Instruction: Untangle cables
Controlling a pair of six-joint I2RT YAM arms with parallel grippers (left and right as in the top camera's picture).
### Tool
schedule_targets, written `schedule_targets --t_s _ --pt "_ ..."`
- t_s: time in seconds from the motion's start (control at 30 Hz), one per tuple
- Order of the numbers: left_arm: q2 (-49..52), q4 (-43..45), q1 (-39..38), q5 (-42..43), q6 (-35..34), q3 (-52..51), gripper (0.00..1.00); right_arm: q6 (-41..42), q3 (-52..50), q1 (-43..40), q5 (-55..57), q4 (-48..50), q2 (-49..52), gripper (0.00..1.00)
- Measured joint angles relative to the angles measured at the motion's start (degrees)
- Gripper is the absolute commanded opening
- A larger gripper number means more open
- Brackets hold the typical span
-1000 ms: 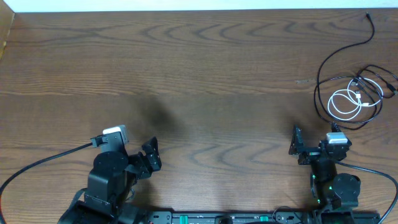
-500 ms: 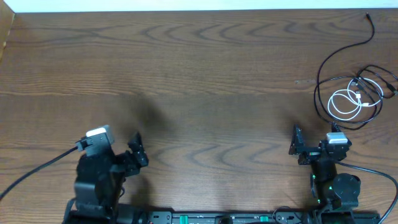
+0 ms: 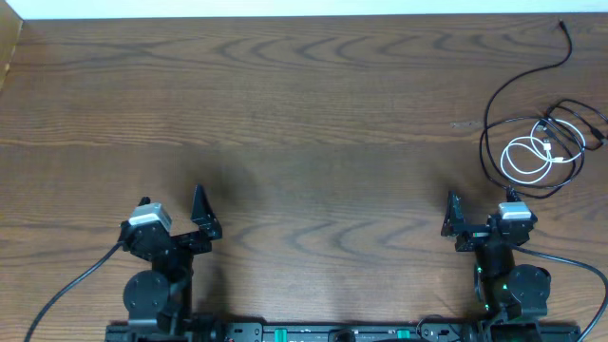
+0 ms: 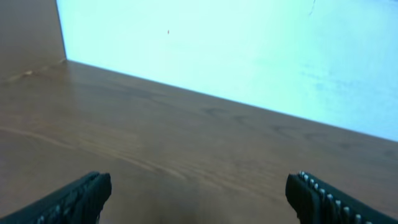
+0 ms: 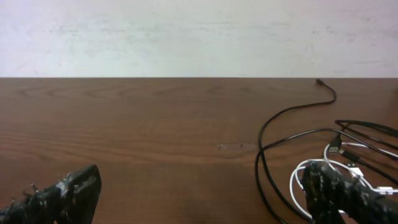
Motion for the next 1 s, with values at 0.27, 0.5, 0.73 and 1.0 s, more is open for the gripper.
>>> schedule_targets --t_s 0.27,0.5,0.73,1.0 --pt "-2.97 16.96 0.26 1.22 0.15 -12.22 0.95 0.00 0.00 0.00 0.00 0.00 -0.02 0.99" --pt "-3.02 21.68 0.28 2.71 5.09 -15.76 0.95 0.00 0.00 0.00 0.00 0.00 -0.02 0.99" --pt "-3.02 16.52 0.61 4.13 8.81 -15.74 0.95 0.00 0.00 0.00 0.00 0.00 -0.02 0.99" --pt "-3.02 11.39 0.59 7.06 9.73 -15.32 0.95 0.00 0.00 0.00 0.00 -0.02 0.00 0.99"
